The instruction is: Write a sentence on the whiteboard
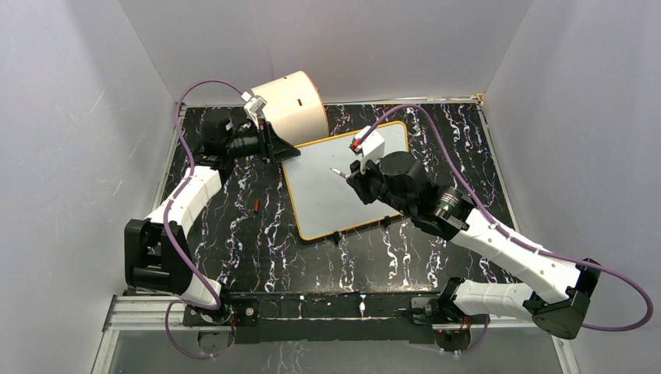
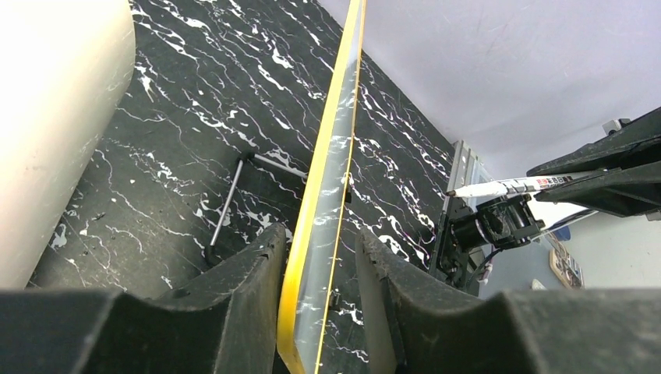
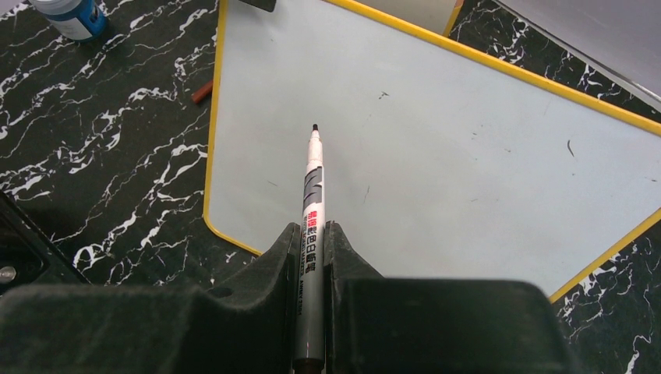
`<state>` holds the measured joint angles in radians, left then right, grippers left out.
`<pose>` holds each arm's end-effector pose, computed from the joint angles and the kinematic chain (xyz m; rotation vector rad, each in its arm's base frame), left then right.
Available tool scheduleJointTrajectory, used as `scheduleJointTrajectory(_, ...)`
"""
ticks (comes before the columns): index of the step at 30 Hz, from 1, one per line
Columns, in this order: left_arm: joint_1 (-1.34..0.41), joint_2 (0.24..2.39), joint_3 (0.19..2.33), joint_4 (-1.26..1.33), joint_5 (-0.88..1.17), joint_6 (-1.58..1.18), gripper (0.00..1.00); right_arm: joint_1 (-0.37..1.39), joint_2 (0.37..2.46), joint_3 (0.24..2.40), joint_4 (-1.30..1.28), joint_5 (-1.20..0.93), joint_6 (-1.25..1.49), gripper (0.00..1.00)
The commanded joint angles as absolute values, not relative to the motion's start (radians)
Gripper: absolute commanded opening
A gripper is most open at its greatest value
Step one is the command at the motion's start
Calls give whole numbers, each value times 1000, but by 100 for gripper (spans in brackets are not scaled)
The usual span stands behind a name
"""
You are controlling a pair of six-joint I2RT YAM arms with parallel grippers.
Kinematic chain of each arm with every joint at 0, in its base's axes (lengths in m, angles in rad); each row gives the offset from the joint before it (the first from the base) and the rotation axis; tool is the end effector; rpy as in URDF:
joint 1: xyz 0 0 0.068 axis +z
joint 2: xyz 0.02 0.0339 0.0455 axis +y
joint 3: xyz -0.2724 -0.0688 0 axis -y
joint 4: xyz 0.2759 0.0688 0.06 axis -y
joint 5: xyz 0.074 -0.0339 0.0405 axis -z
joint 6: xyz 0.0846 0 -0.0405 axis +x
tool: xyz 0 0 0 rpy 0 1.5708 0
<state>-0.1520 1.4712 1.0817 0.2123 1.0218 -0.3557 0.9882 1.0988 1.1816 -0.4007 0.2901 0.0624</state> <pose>0.3718 -0.1300 0.3145 0.6043 1.7262 -1.2464 0.1927 0.2484 0.3903 -0.6648 1.7793 0.4468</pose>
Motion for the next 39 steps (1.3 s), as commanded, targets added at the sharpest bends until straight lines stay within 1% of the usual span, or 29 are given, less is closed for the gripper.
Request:
scheduleJointTrajectory(1,-144,1447,1078,251,1087,-343,35,1009,1087,1192,-315,321,40,0)
scheduleJointTrajectory(5,-143,1445,1067,254,1081,-339,30,1034,1093,1191,-304,360,33,0)
scheduleJointTrajectory(10,-143,1445,1041,277,1080,-347,21,1064,1101,1190,-291,399,20,0)
scheduleJointTrajectory(16,-141,1421,1004,306,1074,-364,1,1099,1112,1190,-277,436,5,0)
scheduleJointTrajectory(32,-146,1313,903,326,972,-349,0,1208,1152,1153,-225,564,2,0)
scheduleJointTrajectory(39,-152,1297,887,296,944,-326,0,1233,1137,1107,-170,579,2,0)
